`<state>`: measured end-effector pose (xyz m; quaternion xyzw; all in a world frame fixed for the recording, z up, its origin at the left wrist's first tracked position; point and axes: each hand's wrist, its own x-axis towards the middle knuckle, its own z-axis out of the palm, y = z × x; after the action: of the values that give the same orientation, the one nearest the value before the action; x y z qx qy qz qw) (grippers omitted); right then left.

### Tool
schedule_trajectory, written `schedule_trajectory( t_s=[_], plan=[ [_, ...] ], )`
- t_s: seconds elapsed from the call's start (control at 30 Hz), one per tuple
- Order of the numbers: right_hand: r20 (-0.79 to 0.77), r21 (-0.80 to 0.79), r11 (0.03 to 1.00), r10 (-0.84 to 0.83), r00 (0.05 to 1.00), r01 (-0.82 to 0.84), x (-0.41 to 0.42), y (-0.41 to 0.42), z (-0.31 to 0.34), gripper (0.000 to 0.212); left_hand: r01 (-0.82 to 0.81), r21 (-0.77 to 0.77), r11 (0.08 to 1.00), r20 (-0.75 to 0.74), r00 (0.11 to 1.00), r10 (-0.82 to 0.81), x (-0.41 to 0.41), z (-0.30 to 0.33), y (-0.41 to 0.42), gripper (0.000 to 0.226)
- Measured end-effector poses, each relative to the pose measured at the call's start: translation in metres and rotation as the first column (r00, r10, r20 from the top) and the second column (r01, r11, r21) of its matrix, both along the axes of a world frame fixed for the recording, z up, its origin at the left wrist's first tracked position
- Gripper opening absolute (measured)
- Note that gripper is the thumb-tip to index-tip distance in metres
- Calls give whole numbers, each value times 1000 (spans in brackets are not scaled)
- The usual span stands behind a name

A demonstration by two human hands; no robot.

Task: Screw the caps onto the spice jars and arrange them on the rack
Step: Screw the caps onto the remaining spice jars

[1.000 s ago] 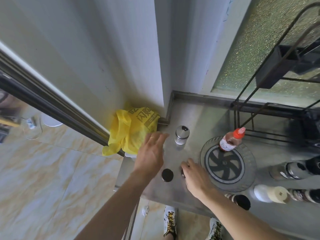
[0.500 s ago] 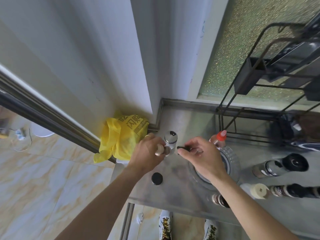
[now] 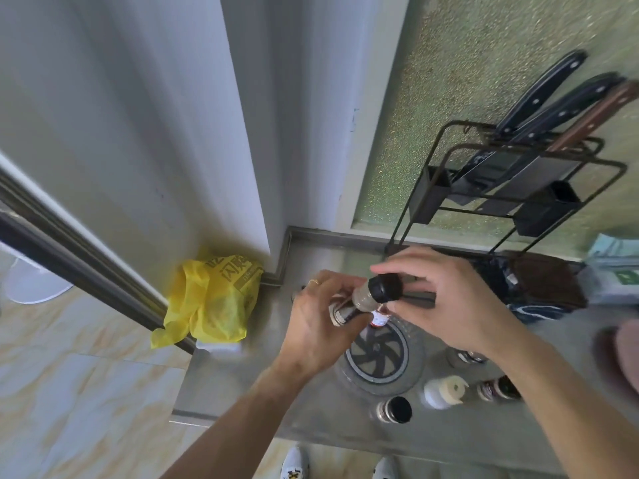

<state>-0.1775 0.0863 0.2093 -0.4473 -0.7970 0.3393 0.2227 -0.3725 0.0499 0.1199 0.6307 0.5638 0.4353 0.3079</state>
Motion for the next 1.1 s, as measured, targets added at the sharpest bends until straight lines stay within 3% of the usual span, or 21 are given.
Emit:
schedule_trajectory(
  t_s=[0.13, 0.3, 0.37, 0.5, 0.6, 0.7, 0.83, 0.93, 0.97, 1.1],
  plan=[
    [153, 47, 994, 95, 984, -104, 12, -2, -2, 49, 61, 49, 997, -78, 995, -57, 5, 5, -5, 44],
    [204, -59, 998, 43, 978, -32, 18, -9, -9, 41, 114, 37, 993, -141, 984, -108, 5, 1, -14, 44],
    [269, -26, 1000, 20, 963, -13, 14, -13, -12, 30, 122, 30, 992, -136, 984, -117, 6, -3, -18, 45],
    [436, 66, 998, -19, 900, -10, 9, -19, -17, 53, 151, 27, 988, -134, 980, -146, 9, -8, -24, 45],
    [302, -47, 999, 21, 953, -8, 14, -19, -18, 40, 148, 7, 989, -100, 984, -147, 11, -7, -26, 45],
    [254, 7, 997, 72, 965, -76, 18, -21, -18, 39, 163, -55, 985, -34, 986, -165, 9, -10, -26, 45],
    [281, 40, 996, 62, 958, -77, 10, -22, -20, 34, 181, -53, 982, -19, 983, -182, 7, -12, -27, 44],
    [419, 7, 1000, 16, 908, -21, 9, -22, -19, 58, 187, -60, 981, -14, 982, -188, 9, -13, -30, 42],
    [423, -44, 999, 39, 905, -23, 10, -22, -19, 57, 190, -62, 980, -9, 982, -191, 10, -13, -31, 42],
    [391, -183, 983, 64, 918, 9, 15, -19, -20, 31, 184, -44, 982, -46, 981, -186, 9, -14, -29, 43]
  ],
)
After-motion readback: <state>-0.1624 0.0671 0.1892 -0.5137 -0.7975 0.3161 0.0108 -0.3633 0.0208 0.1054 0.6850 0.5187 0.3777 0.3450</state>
